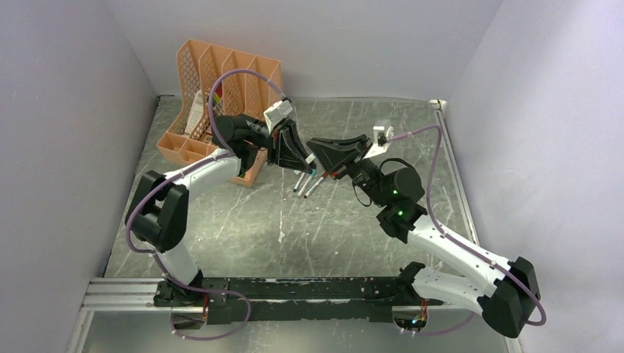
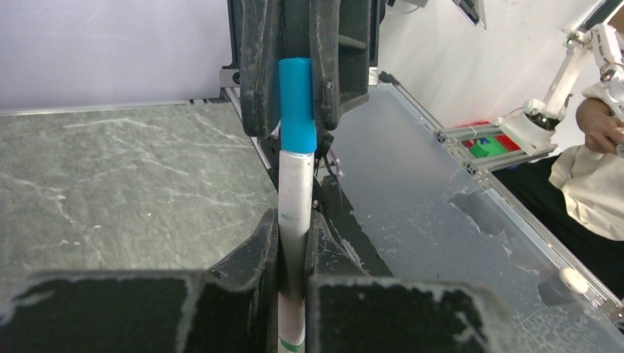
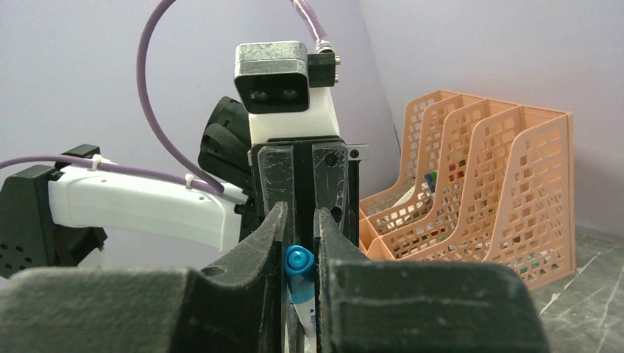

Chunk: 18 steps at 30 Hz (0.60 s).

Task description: Insert the pens into the pen caps

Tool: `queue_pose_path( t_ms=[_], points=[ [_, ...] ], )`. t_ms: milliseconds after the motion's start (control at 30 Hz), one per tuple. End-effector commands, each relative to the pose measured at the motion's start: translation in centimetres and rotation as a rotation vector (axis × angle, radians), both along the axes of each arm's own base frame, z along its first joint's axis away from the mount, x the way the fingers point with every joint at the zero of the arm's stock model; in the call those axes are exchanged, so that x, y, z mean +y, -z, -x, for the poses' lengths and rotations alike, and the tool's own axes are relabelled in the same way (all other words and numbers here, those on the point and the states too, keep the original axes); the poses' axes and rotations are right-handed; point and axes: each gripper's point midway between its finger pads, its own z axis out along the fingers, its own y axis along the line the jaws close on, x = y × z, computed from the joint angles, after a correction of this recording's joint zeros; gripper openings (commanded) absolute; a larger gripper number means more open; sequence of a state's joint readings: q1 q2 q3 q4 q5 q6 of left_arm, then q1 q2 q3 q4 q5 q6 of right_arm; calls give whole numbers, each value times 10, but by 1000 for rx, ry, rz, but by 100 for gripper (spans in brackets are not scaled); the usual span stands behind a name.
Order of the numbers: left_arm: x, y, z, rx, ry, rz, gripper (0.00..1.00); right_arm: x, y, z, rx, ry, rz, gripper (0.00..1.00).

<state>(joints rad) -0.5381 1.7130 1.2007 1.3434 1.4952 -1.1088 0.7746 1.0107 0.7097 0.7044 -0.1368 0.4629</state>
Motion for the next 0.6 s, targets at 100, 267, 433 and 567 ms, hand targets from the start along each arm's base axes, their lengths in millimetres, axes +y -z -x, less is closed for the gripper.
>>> queue_pose_path(
  t_ms=[100,267,433,567],
  points=[
    [-12,-125,-36,12,-251,418,7,39,222,87,535,-405,525,0],
    [-12,-129,-37,8,-248,430,7,38,233,88,559,-399,539,0],
    [-11,-133,-37,10,-237,447,7,46,243,94,576,-418,548,0],
    [-11,-138,-36,-3,-239,449,7,51,257,99,597,-424,570,0]
  ],
)
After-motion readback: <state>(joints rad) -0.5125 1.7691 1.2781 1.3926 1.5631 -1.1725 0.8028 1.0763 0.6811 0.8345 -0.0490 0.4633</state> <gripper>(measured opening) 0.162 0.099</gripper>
